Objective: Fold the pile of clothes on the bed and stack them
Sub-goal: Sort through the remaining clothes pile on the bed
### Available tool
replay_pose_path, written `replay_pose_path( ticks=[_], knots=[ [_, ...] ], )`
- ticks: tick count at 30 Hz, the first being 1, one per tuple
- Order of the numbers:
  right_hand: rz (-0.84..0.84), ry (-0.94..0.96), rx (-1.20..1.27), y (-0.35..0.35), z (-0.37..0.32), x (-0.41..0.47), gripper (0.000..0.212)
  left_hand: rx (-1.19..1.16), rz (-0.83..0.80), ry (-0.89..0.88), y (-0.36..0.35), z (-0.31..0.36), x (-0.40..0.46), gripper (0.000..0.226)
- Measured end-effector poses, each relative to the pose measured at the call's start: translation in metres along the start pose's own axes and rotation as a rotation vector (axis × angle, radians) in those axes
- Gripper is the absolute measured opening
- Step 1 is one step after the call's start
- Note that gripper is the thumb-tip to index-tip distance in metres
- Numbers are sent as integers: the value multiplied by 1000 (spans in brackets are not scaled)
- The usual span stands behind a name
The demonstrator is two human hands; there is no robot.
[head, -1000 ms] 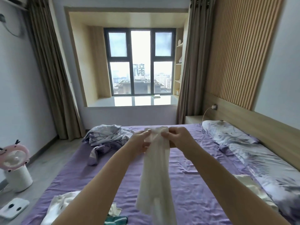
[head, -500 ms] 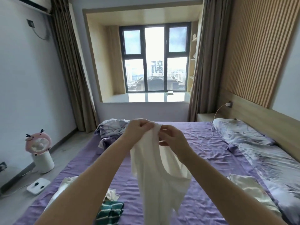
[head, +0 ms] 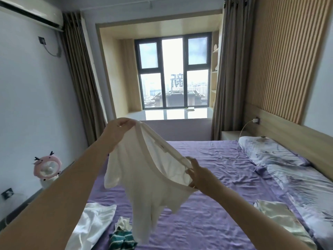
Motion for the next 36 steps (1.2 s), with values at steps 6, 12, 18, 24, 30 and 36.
replay_pose_path(
  ticks=[6, 12, 18, 24, 30, 36],
  knots=[
    [-93, -350, 506, -11, 8, 3, 15, -35, -62, 19, -17, -9, -4, 17],
    [129, -343, 209, 22, 21, -3, 21, -6, -119, 49, -17, -42, -11, 15],
    [271, -261, 419, 48, 22, -12, 33, -46, -148, 91, -7, -78, -15, 12],
    [314, -185, 457, 55, 16, -14, 37, -86, -149, 111, 1, -88, -14, 12],
    [-78, -145, 612, 56, 5, -22, 27, 60, -77, 42, 13, -94, -9, 14],
    [16, -179, 492, 63, 11, -32, 11, 105, -42, 34, 18, -99, -7, 24]
  ],
)
Point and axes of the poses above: each hand's wrist, its own x-axis towards the middle knuckle, its own y-axis out of the back of the hand, z = x × y, the point moved 6 cm from there along x, towards the middle knuckle
